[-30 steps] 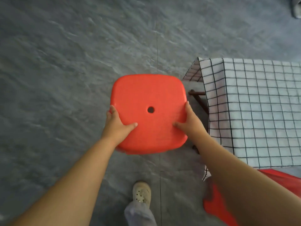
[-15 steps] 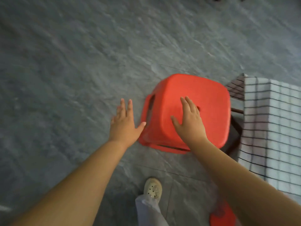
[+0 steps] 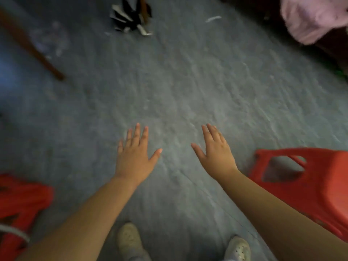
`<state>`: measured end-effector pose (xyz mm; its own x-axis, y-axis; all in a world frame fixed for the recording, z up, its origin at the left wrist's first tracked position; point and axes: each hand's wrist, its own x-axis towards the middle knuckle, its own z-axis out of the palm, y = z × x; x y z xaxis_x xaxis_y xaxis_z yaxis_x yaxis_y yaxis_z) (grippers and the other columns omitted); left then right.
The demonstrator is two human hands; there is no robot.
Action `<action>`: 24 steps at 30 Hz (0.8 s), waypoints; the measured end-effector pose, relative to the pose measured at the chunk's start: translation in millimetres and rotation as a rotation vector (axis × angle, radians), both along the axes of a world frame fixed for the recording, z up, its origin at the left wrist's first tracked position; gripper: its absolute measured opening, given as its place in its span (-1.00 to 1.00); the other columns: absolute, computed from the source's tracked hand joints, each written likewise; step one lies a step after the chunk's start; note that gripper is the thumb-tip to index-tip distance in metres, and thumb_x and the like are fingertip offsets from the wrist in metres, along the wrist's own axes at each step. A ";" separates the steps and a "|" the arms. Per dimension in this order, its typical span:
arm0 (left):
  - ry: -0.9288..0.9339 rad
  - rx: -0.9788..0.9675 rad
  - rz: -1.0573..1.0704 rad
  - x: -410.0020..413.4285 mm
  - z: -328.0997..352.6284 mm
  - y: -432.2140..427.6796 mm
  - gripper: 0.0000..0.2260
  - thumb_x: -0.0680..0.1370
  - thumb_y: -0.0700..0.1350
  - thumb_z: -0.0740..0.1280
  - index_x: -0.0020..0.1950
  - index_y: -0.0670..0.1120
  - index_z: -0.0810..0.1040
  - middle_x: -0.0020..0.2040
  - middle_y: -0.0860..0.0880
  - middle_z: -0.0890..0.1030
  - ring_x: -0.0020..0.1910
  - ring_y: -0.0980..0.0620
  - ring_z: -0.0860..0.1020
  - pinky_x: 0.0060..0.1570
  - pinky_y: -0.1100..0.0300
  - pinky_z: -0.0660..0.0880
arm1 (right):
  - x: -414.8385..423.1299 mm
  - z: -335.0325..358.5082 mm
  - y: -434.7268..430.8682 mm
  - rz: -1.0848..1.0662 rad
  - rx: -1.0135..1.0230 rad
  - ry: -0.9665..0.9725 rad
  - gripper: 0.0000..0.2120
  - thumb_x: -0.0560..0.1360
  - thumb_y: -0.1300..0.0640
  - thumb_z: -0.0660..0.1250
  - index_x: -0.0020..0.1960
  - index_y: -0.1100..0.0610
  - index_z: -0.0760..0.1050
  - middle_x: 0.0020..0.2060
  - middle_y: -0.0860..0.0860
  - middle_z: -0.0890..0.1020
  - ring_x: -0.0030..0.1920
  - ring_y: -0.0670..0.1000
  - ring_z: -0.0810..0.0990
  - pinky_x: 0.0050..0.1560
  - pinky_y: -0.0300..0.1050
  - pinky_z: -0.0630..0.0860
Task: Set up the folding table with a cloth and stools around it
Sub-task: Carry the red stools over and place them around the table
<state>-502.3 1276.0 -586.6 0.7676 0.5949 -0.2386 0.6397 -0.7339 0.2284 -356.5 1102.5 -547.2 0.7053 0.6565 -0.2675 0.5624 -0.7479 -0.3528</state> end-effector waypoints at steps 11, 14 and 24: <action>0.078 0.108 0.537 -271.9 14.8 204.5 -0.26 0.47 0.31 -0.08 0.54 -0.09 0.12 0.55 -0.15 0.08 0.52 -0.18 0.10 0.40 -0.21 0.11 | -203.4 -0.5 314.1 0.401 0.067 0.151 -0.30 0.56 -0.26 -0.02 0.55 0.12 -0.01 0.55 0.05 0.07 0.54 0.02 -0.01 0.51 -0.06 -0.06; 0.121 0.099 0.673 -317.1 13.2 221.5 -0.24 0.46 0.32 -0.12 0.55 -0.08 0.07 0.56 -0.14 0.05 0.53 -0.17 0.07 0.41 -0.21 0.09 | -233.3 3.3 354.2 0.520 0.058 0.161 -0.28 0.54 -0.28 -0.02 0.55 0.13 -0.01 0.55 0.05 0.07 0.54 0.02 -0.01 0.51 -0.06 -0.08; 0.104 0.027 0.996 -421.6 -7.2 266.9 -0.26 0.47 0.29 -0.04 0.52 -0.14 0.18 0.52 -0.17 0.20 0.47 -0.23 0.21 0.37 -0.24 0.20 | -325.4 6.2 448.4 0.921 -0.009 0.107 -0.27 0.56 -0.27 0.02 0.56 0.09 -0.09 0.56 0.02 -0.02 0.55 -0.01 -0.10 0.45 -0.18 -0.21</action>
